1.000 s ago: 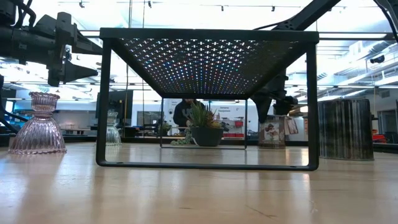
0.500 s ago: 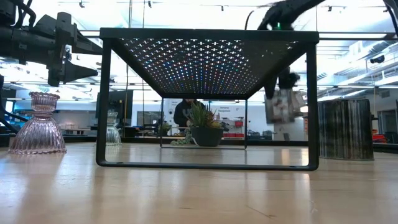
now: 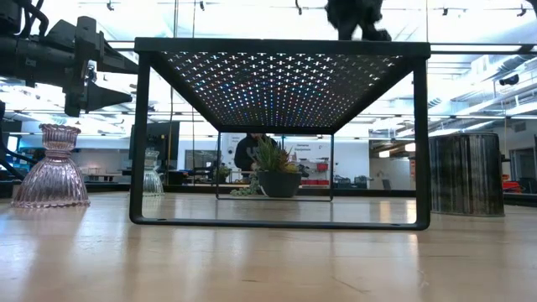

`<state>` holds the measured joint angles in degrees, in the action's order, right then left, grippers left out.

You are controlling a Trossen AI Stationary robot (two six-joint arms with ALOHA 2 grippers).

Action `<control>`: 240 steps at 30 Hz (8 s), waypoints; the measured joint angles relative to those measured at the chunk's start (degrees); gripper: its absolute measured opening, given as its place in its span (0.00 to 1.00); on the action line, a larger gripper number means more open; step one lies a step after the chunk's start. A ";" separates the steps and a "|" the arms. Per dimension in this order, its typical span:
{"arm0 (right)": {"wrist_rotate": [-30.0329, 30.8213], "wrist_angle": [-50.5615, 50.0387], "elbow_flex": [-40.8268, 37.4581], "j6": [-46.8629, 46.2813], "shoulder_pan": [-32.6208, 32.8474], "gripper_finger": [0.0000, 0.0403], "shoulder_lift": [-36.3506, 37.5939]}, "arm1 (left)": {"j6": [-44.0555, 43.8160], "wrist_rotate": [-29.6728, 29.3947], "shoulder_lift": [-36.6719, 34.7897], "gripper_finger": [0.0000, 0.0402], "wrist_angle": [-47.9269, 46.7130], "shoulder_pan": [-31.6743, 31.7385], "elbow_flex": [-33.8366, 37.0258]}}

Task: Pick & Place candle stick holders
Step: Put the top scented candle can on the shelf, then put the right scented candle can on the shelf aligned with the other scented candle can

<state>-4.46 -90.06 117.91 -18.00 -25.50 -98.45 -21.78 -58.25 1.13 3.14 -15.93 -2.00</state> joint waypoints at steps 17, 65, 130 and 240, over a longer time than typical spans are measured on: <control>3.58 3.44 1.39 -13.77 16.68 0.85 -4.50 | -0.02 -0.01 0.00 0.94 -0.09 0.01 0.00; 0.54 10.04 -1.62 -12.02 16.18 0.96 -10.16 | -0.02 -0.01 0.00 0.94 -0.20 0.01 0.00; -0.01 10.44 -1.60 -8.40 12.96 0.99 -10.01 | -0.01 -0.01 0.00 0.94 -0.20 -0.01 0.00; -0.56 37.19 -66.74 -34.49 32.07 0.99 21.40 | -0.02 -0.01 -0.02 0.94 -0.39 0.00 0.02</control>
<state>-5.02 -52.87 51.18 -52.49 6.57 -77.06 -21.81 -58.26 1.11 2.74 -15.93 -1.98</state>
